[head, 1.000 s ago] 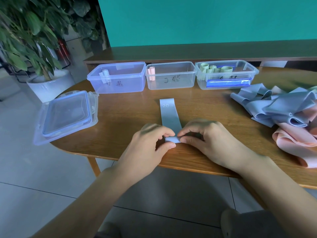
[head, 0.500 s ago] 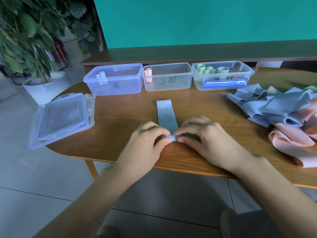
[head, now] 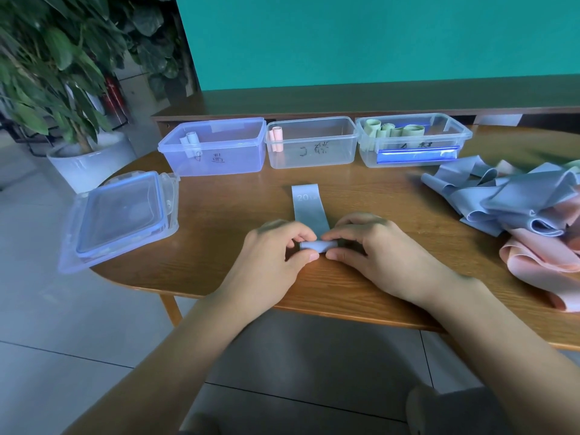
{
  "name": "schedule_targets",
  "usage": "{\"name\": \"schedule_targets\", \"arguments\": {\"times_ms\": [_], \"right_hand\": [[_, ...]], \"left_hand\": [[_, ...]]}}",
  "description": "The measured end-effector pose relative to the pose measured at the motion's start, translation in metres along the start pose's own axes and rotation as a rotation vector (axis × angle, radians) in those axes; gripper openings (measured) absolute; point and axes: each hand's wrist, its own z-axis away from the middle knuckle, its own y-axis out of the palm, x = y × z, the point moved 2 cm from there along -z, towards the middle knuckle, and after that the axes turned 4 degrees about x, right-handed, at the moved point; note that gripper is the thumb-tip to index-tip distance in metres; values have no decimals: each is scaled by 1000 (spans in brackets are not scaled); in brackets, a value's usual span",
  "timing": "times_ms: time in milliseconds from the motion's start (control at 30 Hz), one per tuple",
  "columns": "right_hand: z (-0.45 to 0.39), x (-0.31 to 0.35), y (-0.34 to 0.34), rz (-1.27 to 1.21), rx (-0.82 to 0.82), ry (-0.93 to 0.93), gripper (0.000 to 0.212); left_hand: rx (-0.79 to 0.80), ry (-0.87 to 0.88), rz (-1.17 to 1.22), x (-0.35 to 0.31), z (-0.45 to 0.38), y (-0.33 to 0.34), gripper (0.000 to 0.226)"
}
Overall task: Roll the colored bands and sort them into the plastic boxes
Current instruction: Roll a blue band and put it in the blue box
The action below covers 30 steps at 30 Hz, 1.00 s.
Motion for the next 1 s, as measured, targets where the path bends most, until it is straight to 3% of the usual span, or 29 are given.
{"name": "schedule_targets", "arguments": {"times_ms": [400,633,800,1000], "right_hand": [[15,7,-3,-56,-19,17,22],[29,19,-13,-103,45,11,6],[27,20,-14,-16,-17,-5,20],[21,22,-9,1,-55,-87,10]], "left_hand": [[-43,26,30,-4,14,0,7],[-45,83,22,-9,29,0,6],[-45,78,5,-7,26,1,14],[-25,46,10,-4,21,1,26]]}}
